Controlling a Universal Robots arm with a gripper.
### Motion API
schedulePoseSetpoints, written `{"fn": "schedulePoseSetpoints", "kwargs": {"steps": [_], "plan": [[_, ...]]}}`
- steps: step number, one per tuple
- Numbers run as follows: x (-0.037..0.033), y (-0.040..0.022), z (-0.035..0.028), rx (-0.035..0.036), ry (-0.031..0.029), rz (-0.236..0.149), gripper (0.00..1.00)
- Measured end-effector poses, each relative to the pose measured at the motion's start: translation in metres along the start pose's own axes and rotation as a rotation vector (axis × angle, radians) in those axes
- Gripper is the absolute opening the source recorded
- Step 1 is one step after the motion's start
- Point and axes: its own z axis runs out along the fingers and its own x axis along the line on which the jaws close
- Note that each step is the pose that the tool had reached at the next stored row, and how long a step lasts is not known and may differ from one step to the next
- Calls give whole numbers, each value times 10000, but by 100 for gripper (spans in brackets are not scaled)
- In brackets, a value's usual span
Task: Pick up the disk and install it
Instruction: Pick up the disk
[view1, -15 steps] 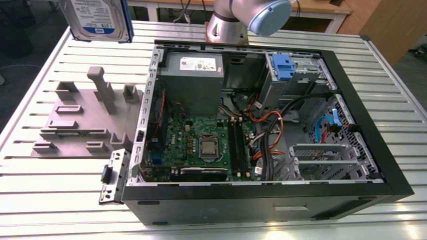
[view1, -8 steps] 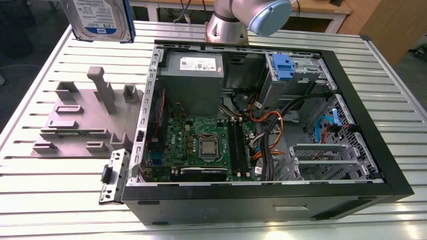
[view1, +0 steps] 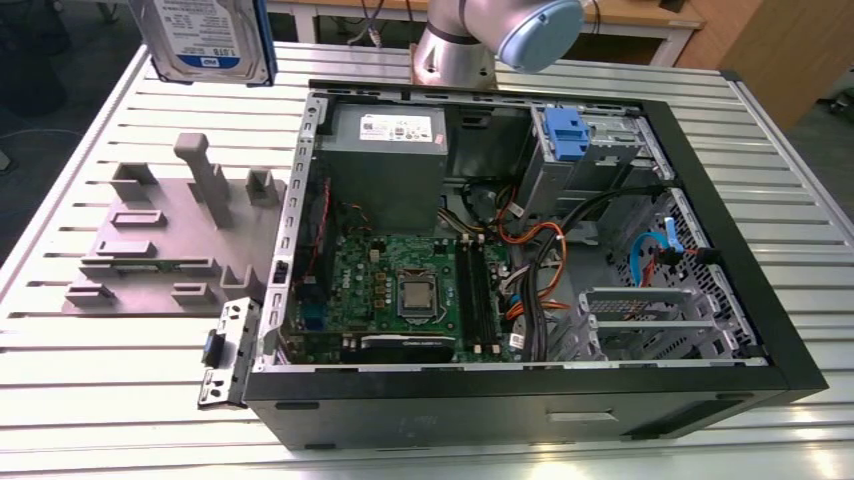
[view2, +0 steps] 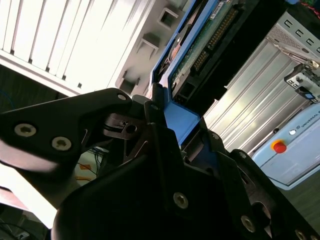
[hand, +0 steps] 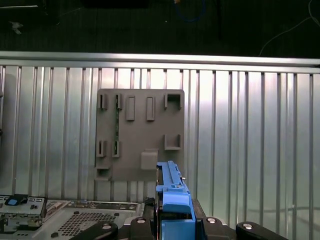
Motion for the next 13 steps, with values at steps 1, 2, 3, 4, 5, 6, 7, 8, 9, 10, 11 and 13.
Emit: {"fn": "schedulePoseSetpoints", "kwargs": {"steps": [1,2,3,4,5,6,7,8,9,10,11,13], "plan": [[0,-6,0,1,0,-1,37],[0,-12,0,0,0,0,37],[0,-17,1,1,-1,0,37],[0,-22,0,0,0,0,37],[0,-28,0,1,-1,0,37],[0,-34,0,1,0,-1,37],[0,-40,0,1,-1,0,37],[0,-46,0,0,-1,-1,37],[1,-53,0,0,-1,0,37],[1,-59,0,0,0,-1,37],[1,-65,0,1,0,0,37],[1,-77,0,1,-1,-1,37]]}}
